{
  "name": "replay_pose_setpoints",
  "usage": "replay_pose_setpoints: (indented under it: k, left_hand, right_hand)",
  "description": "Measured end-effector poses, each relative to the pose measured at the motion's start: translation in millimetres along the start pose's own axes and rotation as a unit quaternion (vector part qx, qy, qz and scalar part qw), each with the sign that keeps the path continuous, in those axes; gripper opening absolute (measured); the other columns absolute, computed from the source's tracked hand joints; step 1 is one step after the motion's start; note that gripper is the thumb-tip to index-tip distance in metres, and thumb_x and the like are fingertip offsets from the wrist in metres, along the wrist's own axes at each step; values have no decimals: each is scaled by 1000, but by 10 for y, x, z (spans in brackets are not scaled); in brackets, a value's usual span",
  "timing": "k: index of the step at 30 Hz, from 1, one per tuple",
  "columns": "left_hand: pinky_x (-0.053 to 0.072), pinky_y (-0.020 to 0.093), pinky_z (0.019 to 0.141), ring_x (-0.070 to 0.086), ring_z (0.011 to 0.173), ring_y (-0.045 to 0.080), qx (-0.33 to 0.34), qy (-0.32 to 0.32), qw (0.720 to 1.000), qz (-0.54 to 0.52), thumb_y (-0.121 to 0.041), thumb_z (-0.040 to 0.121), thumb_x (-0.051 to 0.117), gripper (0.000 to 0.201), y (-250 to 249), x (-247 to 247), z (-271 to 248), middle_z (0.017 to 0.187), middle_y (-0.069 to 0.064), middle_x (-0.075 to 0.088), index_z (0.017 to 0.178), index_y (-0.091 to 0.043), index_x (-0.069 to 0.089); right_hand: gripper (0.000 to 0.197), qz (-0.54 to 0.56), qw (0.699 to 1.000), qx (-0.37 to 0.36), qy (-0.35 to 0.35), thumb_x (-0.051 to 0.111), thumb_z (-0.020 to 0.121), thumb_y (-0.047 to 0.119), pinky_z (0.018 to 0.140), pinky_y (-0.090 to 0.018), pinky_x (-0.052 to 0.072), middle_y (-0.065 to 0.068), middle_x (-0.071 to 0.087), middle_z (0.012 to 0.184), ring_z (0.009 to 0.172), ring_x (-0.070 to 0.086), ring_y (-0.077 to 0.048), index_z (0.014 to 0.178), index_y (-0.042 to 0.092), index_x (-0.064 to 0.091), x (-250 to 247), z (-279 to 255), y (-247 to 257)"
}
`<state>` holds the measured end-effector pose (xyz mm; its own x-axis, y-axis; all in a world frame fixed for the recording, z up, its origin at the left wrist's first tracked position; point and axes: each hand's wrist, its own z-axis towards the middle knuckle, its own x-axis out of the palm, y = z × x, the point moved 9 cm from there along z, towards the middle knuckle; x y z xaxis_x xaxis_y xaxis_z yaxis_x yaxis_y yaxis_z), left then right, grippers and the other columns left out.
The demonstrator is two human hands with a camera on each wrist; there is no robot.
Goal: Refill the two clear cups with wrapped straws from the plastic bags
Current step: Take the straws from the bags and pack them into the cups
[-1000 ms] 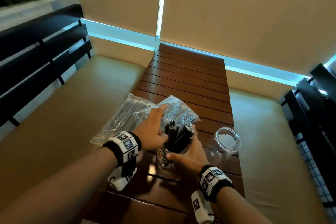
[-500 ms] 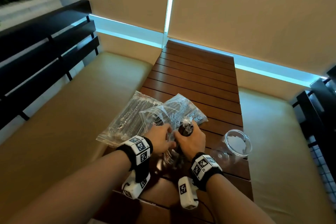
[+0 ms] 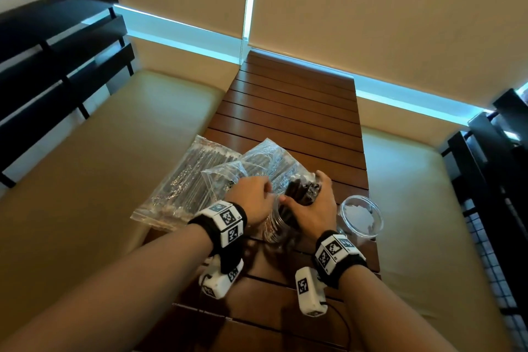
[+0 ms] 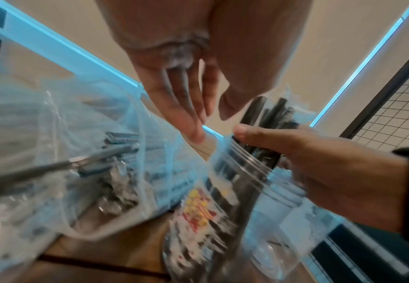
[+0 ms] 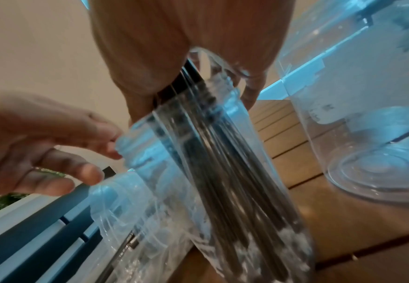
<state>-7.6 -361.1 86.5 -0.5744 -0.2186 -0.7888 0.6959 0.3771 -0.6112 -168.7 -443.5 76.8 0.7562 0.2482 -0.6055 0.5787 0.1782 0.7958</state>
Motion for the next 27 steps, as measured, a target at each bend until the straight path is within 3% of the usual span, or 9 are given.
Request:
replay_pose_setpoints:
  k: [4, 8, 11, 14, 17, 20, 23, 25, 27]
  left_hand:
    - [42, 23, 63, 49, 87, 18, -27, -108, 989, 100, -6, 72, 70, 46, 297, -566, 113, 114, 2, 38, 110, -18, 47]
    - [47, 45, 97, 40, 125, 34, -119, -59, 977, 165, -22, 71, 76, 81, 945, -615, 257, 143, 13, 26, 138, -26, 33]
    - [45, 48, 101, 41, 127, 38, -177, -17, 979, 102, -31, 81, 72, 66, 1326, -469, 295, 147, 14, 22, 137, -31, 37]
    - [49, 37, 91, 52, 112, 32, -167, -4, 985, 49, -26, 91, 63, 23, 1349, -387, 336, 143, 13, 30, 113, -24, 54]
    - [50, 36, 81, 54, 92, 26, -92, -10, 992, 81, -14, 89, 58, 9, 1169, -372, 375, 123, 12, 44, 85, -18, 52]
    - [51, 40, 92, 54, 108, 25, 12, 54, 987, 153, -23, 90, 60, 7, 912, -300, 300, 132, 5, 45, 83, -25, 62]
    - [37, 42, 111, 36, 138, 25, 73, 135, 961, 229, -15, 92, 54, 33, 845, -202, 183, 158, 2, 24, 118, -29, 68]
    - [35, 35, 110, 36, 138, 23, 80, 147, 961, 221, -3, 91, 47, 46, 837, -230, 174, 158, 4, 27, 133, -19, 58]
    - [39, 33, 103, 46, 130, 24, 83, 117, 975, 170, 2, 87, 50, 44, 802, -360, 227, 150, 6, 40, 128, -11, 60]
  right_hand:
    - [119, 18, 999, -38, -16, 90, 55, 51, 104, -30, 34, -1, 33, 145, 131, 37, -17, 149, 28, 20, -142, -10, 250]
    - [106, -80, 985, -135, -69, 74, 58, 76, 105, -38, 37, 0, 37, 141, 129, 37, -16, 143, 30, 30, -267, -43, 651]
    - [51, -152, 935, -294, -130, 63, 79, 59, 87, -32, 40, 2, 53, 115, 104, 46, -13, 114, 23, 57, -293, -268, 1152]
    - [22, -170, 910, -378, -18, 50, 91, 39, 67, -27, 47, 7, 55, 84, 74, 50, -9, 83, 21, 59, 106, -520, 1449]
    - [23, -242, 894, -311, 215, 49, 95, 34, 71, -34, 56, 5, 62, 84, 73, 59, -13, 85, 20, 64, 840, -638, 1241]
    - [20, -275, 874, -196, 350, 52, 93, 23, 83, -39, 56, -5, 71, 96, 88, 66, -24, 97, 15, 70, 1308, -680, 841]
    - [26, -283, 881, -93, 367, 51, 91, 19, 90, -36, 53, -12, 68, 113, 105, 63, -31, 111, 12, 66, 1517, -631, 552]
    - [33, -267, 896, -48, 352, 52, 90, 22, 95, -35, 50, -13, 63, 123, 114, 59, -31, 121, 13, 60, 1602, -599, 453]
    - [33, -227, 924, -8, 307, 56, 90, 29, 91, -34, 50, -12, 63, 119, 110, 60, -31, 120, 16, 55, 1620, -539, 443]
